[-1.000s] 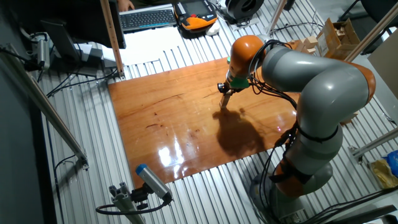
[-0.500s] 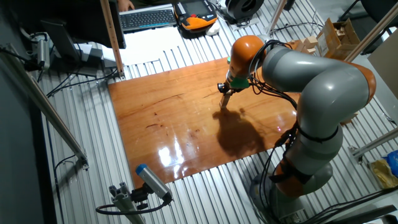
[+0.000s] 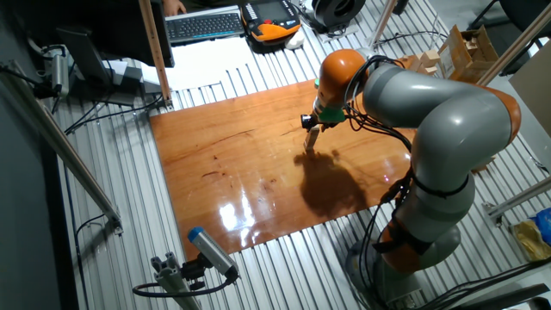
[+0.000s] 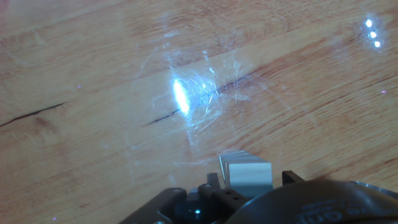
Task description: Stack the blocks in a vertical line of five
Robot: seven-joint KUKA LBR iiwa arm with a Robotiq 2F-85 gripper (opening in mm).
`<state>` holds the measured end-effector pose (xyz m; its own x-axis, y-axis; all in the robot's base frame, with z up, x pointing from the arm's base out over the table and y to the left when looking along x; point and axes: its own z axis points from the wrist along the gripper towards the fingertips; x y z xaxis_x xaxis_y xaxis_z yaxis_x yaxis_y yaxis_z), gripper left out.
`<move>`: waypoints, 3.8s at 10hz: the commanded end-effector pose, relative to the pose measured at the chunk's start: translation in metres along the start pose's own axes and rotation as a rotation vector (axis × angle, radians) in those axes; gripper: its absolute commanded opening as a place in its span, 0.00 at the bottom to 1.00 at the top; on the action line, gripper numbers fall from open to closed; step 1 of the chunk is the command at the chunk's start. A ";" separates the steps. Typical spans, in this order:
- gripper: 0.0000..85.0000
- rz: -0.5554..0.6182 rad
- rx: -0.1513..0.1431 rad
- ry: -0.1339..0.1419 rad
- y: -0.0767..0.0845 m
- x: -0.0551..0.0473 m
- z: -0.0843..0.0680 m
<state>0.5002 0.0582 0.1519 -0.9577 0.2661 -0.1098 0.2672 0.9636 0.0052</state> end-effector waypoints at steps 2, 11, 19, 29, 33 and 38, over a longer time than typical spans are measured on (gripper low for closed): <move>0.60 0.006 -0.016 0.005 -0.002 -0.002 -0.002; 0.20 -0.032 -0.047 0.057 -0.015 -0.027 -0.033; 0.00 -0.099 0.004 0.013 -0.035 -0.076 -0.035; 0.00 -0.115 -0.023 0.076 -0.041 -0.082 -0.031; 0.00 -0.143 0.021 0.074 -0.042 -0.082 -0.031; 0.00 -0.153 0.035 0.068 -0.043 -0.082 -0.031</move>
<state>0.5640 -0.0039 0.1912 -0.9922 0.1185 -0.0390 0.1201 0.9919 -0.0406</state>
